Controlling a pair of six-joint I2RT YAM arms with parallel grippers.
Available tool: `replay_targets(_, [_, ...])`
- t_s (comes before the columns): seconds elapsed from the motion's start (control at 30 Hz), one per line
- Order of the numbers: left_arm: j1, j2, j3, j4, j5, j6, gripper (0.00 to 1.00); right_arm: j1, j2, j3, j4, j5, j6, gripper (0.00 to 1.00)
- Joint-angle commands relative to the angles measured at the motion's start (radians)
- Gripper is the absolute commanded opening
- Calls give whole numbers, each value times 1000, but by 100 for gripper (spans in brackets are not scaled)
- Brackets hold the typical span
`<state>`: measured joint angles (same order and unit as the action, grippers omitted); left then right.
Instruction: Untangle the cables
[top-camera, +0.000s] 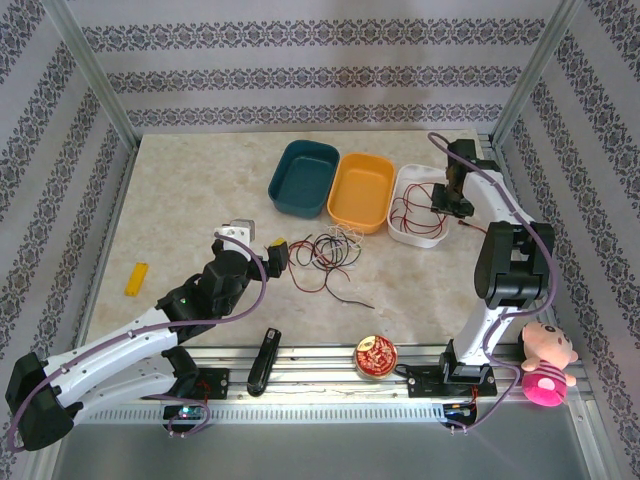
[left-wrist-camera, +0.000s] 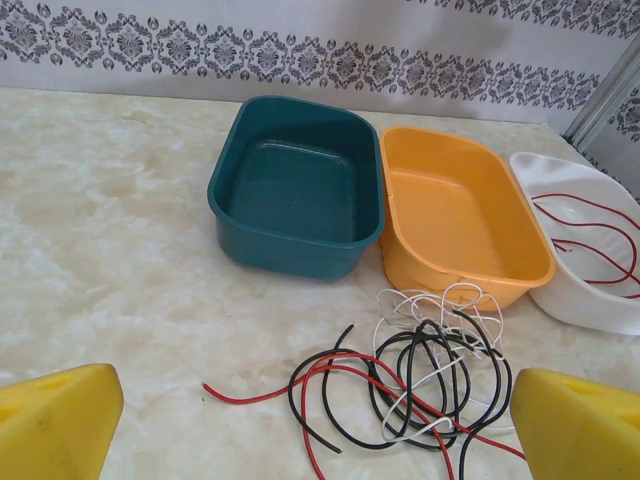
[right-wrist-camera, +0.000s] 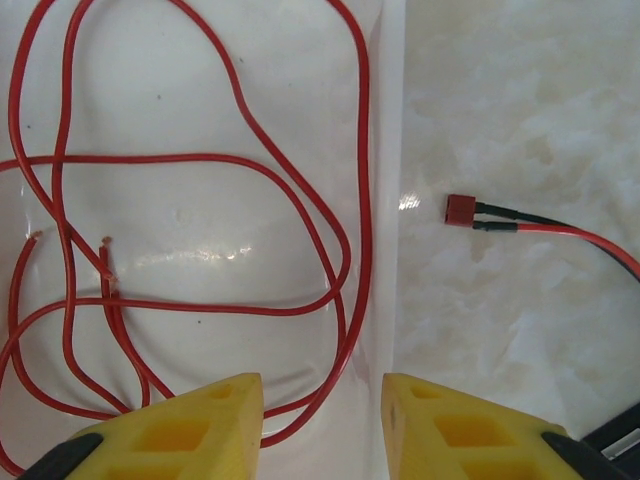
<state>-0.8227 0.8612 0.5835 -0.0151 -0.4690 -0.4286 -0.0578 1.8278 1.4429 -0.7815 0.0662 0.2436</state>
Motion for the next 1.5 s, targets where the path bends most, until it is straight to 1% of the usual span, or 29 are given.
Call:
replay_targets(0.0, [16, 2, 10, -38, -16, -25, 99, 39, -50, -34, 21, 1, 28, 35])
replay_targets(0.13, [29, 56, 60, -128, -23, -60, 99, 113, -133, -74, 36, 24, 41, 37])
replay_targets(0.2, [46, 96, 88, -168, 1, -72, 99, 154, -185, -94, 46, 27, 51, 38])
replay_targets(0.3, [90, 169, 129, -218, 73, -96, 99, 232, -263, -136, 72, 19, 73, 40])
replay_targets(0.37, [134, 220, 152, -246, 144, -117, 99, 293, -311, -173, 86, 14, 95, 40])
replay_targets(0.47, [211, 275, 157, -252, 249, -162, 99, 387, -369, -231, 104, 18, 139, 40])
replay_targets(0.53, [251, 300, 150, -239, 300, -182, 99, 444, -402, -274, 116, 12, 177, 40])
replay_targets(0.7, [298, 326, 137, -232, 303, -205, 99, 582, -457, -368, 151, -13, 261, 40])
replay_targets(0.8, [339, 343, 129, -233, 339, -240, 99, 676, -468, -397, 199, -27, 300, 40])
replay_targets(0.93, [420, 344, 89, -217, 402, -297, 99, 795, -416, -354, 226, -18, 324, 39])
replay_targets(1.03, [467, 322, 53, -205, 425, -323, 99, 869, -328, -261, 200, 5, 319, 38])
replay_targets(1.13, [507, 289, 23, -207, 423, -341, 99, 918, -223, -150, 163, 31, 308, 36])
replay_targets(1.3, [540, 236, -13, -228, 405, -358, 99, 937, -38, 12, 134, 1, 314, 32])
replay_targets(1.47, [547, 202, -38, -233, 403, -358, 99, 931, 146, 180, 51, 18, 317, 29])
